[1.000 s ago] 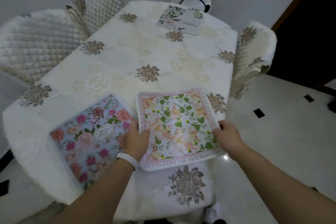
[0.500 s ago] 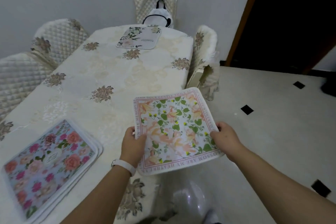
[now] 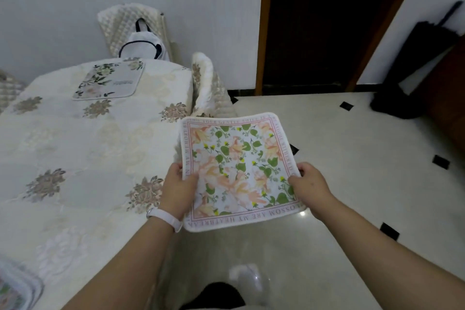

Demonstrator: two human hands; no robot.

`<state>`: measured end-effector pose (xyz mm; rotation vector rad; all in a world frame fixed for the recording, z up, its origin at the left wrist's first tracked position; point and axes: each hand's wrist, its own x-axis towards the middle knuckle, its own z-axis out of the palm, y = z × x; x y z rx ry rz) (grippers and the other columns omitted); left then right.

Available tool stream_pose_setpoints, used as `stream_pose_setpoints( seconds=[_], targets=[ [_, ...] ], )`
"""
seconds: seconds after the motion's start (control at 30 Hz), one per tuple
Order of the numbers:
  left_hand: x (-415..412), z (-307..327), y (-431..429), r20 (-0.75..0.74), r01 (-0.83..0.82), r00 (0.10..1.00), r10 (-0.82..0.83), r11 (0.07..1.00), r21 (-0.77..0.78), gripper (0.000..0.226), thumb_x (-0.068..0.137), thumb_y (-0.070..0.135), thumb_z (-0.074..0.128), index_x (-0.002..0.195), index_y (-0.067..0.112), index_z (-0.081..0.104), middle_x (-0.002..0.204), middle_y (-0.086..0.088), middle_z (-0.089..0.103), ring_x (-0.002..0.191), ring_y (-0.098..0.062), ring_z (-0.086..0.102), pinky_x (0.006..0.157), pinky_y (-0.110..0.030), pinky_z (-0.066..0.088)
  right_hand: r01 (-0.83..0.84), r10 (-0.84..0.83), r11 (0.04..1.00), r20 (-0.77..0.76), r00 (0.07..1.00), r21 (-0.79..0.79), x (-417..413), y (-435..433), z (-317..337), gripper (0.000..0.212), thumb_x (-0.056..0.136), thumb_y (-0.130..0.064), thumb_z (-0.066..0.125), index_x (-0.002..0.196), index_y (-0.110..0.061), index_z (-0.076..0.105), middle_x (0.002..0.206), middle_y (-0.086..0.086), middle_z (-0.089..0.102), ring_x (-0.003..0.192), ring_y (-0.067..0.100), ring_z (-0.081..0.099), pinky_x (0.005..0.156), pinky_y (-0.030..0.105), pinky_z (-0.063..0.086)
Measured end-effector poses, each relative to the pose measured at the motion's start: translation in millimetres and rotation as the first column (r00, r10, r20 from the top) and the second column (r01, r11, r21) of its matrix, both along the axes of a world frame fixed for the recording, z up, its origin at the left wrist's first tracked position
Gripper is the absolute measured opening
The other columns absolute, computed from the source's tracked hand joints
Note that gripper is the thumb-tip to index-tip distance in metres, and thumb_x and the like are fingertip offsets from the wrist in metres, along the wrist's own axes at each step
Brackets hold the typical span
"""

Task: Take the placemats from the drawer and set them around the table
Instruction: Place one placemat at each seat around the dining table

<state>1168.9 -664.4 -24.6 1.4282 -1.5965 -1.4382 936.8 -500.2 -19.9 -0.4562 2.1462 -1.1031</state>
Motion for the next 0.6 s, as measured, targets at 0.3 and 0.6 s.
stream_pose_setpoints(
  seconds=[0.3,0.6],
  targets=[
    [-95.0,-1.2,-135.6,-0.033,0.057,0.998,-0.057,0.998,0.011,0.018,0.093,0.011,0.059,0.109,0.017,0.054,0.099,-0.001,0.068,0.082,-0.019,0.068,0.063,-0.03,0.055,0.073,-0.073,0.997,-0.013,0.997,-0.038,-71.7,-106.3,0.8,0.015,0.091,-0.009,0.052,0.1,-0.018,0.059,0.097,0.0,0.069,0.084,0.02,0.07,0.063,0.031,0.056],
    [-168.9,15.1,-270.2,-0.096,0.11,0.99,-0.107,0.994,0.028,0.015,0.092,0.01,0.059,0.098,0.023,0.055,0.1,-0.004,0.069,0.085,-0.023,0.07,0.069,-0.039,0.058,0.158,-0.16,0.986,-0.033,0.987,-0.057,-145.8,-225.7,20.9,0.017,0.09,-0.005,0.052,0.101,-0.016,0.06,0.097,-0.001,0.069,0.082,0.016,0.069,0.06,0.027,0.053]
  ],
)
